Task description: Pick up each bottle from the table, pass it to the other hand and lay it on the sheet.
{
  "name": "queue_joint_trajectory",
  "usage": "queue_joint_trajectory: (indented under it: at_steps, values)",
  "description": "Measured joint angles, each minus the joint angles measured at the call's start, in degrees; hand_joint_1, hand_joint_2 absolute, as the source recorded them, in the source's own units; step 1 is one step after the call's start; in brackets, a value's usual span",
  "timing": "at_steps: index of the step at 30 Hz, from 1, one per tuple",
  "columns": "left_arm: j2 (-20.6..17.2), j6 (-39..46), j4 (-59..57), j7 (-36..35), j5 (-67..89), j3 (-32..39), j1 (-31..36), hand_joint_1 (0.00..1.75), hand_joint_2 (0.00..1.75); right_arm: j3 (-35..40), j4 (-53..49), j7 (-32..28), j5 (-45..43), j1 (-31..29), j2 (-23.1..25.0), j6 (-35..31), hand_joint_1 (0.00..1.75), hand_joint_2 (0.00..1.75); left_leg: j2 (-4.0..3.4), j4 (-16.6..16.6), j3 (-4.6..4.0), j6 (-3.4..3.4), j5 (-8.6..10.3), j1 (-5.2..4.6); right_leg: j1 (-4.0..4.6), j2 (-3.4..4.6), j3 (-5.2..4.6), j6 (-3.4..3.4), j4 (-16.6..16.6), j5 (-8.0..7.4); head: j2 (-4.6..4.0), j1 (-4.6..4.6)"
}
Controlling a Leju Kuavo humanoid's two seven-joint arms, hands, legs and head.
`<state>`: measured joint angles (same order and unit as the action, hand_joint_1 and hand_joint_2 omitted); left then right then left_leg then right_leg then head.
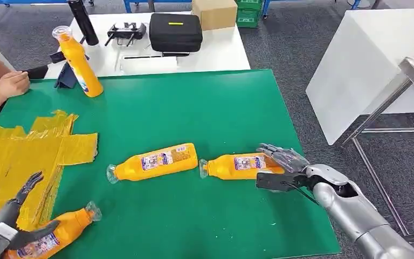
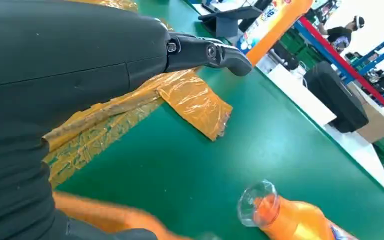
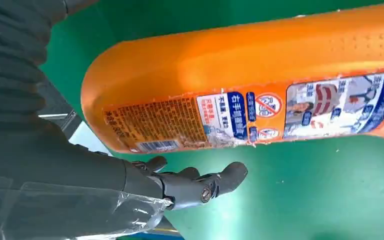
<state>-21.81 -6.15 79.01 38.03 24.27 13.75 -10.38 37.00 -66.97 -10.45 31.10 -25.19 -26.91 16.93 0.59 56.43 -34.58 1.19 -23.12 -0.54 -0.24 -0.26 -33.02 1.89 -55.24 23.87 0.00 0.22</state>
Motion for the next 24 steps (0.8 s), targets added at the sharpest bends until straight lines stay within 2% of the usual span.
queue_joint_trajectory:
  at_steps: [1, 3, 7, 10, 14, 19, 20, 24]
  values:
    - [-0.1, -0.6, 0.5, 0.0, -1.8, -0.2, -0.3, 0.0, 1.75, 0.2, 0.2, 0.0, 0.1, -0.2, 0.0, 0.5, 1.48, 1.75, -0.01, 0.0, 0.0, 0.0, 0.0, 0.0, 0.0, 0.0, -0.01, 0.0, 0.0, 0.0, 0.0, 0.0]
    - [-0.5, -2.9, 2.4, 0.0, -8.4, -1.0, -0.6, 0.0, 1.75, 1.3, 1.3, 0.4, 0.8, -1.0, -0.2, 1.8, 1.75, 1.75, 0.0, 0.0, 0.0, 0.0, 0.0, 0.0, 0.0, -0.01, 0.0, 0.0, 0.0, 0.0, 0.0, 0.0]
    - [-0.5, -8.1, 5.5, 0.0, -15.3, -1.9, -0.4, 0.0, 1.75, 4.4, 4.6, 0.6, 2.0, -2.8, -0.2, 4.8, 1.75, 1.75, 0.0, 0.0, 0.02, 0.0, 0.0, 0.0, 0.0, 0.0, 0.0, 0.0, 0.0, 0.0, 0.0, -0.02]
    - [0.8, -15.4, 7.3, 0.0, -19.9, -2.3, 1.6, 0.0, 1.75, 7.5, 8.1, 0.3, 1.6, -5.3, -0.1, 6.0, 1.75, 1.75, -0.01, 0.0, 0.2, 0.01, 0.0, 0.0, 0.0, 0.0, 0.17, 0.0, 0.0, 0.0, 0.0, 0.04]
    - [5.5, -24.3, 8.6, 0.0, -24.4, -1.6, 4.2, 0.0, 1.75, 8.7, 11.0, 0.9, -2.8, -6.1, 0.8, 1.8, 1.75, 1.75, 0.0, 0.0, 0.31, 0.02, 0.0, -0.02, -0.01, 0.0, 0.3, 0.01, 0.0, -0.01, 0.0, 0.04]
    - [10.6, -24.2, 10.2, 0.0, -23.7, -1.9, 5.2, 0.0, 1.75, 8.4, 11.6, 2.1, -5.5, -6.1, 2.5, -0.1, 1.75, 1.75, -0.13, 0.0, 0.29, 0.06, 0.04, -0.05, -0.02, 0.05, 0.19, 0.02, 0.0, -0.2, 0.0, 0.0]
    - [11.2, -24.2, 10.4, 0.0, -23.8, -2.0, 5.3, 0.0, 0.0, 8.2, 11.6, 2.1, -5.9, -6.1, 2.7, -0.1, 1.75, 1.75, -0.13, 0.0, 0.3, 0.07, 0.05, -0.05, -0.02, 0.05, 0.2, 0.02, 0.0, -0.2, 0.0, 0.02]
    - [13.0, -26.1, 11.2, -0.1, -27.6, -1.8, 5.1, 0.0, 0.0, 6.4, 10.7, 0.8, -8.5, -4.5, 4.1, -3.2, 1.75, 1.75, -0.11, 0.0, 0.24, 0.05, 0.08, 0.01, 0.0, 0.04, 0.2, 0.02, 0.0, -0.2, 0.0, 0.02]
